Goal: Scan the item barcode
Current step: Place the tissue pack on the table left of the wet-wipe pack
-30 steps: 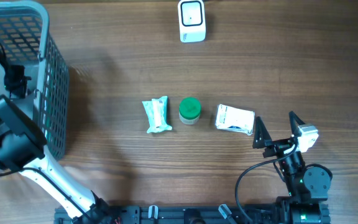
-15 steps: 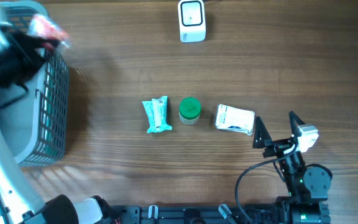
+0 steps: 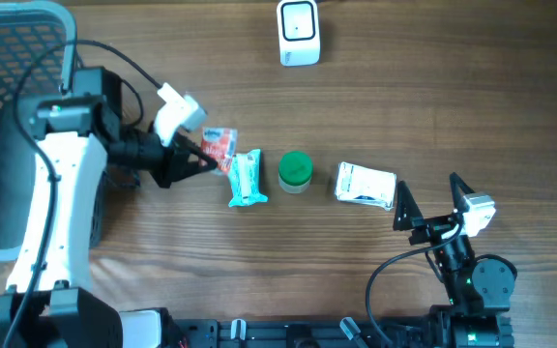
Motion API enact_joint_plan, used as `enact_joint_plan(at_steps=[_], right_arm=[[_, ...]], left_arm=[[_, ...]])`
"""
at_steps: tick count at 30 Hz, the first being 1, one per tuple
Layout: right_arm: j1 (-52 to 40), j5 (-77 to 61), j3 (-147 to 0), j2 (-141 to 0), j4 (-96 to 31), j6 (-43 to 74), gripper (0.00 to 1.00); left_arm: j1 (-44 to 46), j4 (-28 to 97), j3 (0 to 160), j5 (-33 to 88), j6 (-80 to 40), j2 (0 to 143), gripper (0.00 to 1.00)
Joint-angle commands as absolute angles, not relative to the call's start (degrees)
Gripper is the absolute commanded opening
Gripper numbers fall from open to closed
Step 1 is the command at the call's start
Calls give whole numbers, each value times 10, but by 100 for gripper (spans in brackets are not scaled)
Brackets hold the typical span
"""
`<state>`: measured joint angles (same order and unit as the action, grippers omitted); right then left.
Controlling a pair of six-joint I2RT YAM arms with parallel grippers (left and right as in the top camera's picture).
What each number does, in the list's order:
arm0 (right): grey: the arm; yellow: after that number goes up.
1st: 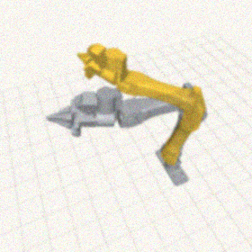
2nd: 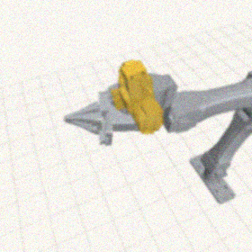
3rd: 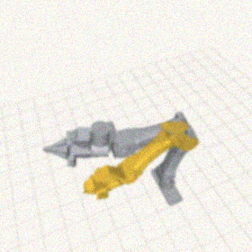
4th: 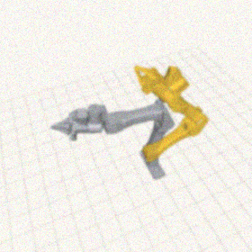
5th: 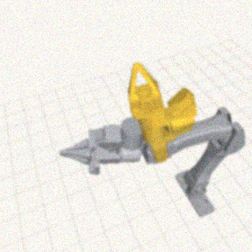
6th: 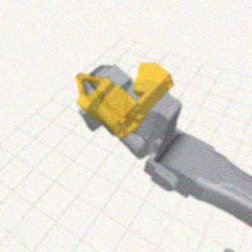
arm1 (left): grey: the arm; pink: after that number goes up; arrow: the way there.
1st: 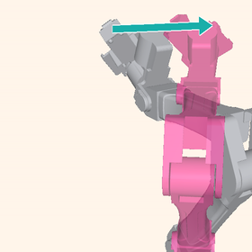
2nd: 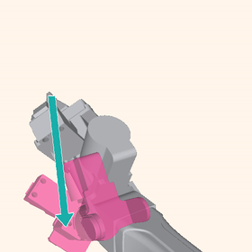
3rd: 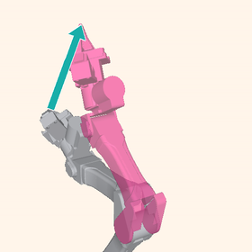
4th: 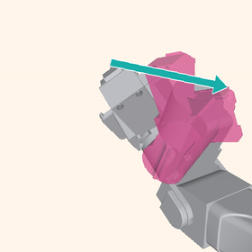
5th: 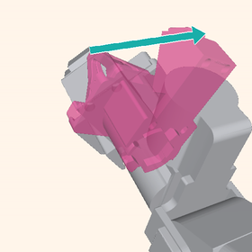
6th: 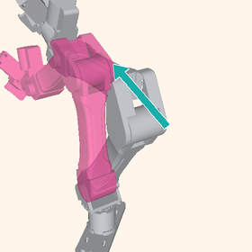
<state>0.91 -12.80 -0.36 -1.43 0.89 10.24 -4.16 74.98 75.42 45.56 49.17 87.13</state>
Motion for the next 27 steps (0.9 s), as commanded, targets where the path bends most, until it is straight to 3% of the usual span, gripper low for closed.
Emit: enact_joint_plan(at_steps=[1,4,12,20,27], right_arm=[[6,-122,-3,-13,10,106,100],[6,-122,-3,-13,10,107,100],[6,-122,-3,-13,10,106,100],[6,-122,-3,-13,10,107,100],[6,-122,-3,-13,10,106,100]], left_arm=[[-37,645,682,330,378,870,4],[-37,508,606,232,289,870,4],[-36,357,503,218,209,874,4],[4,328,497,218,96,913,4],[139,298,497,218,70,972,4]])
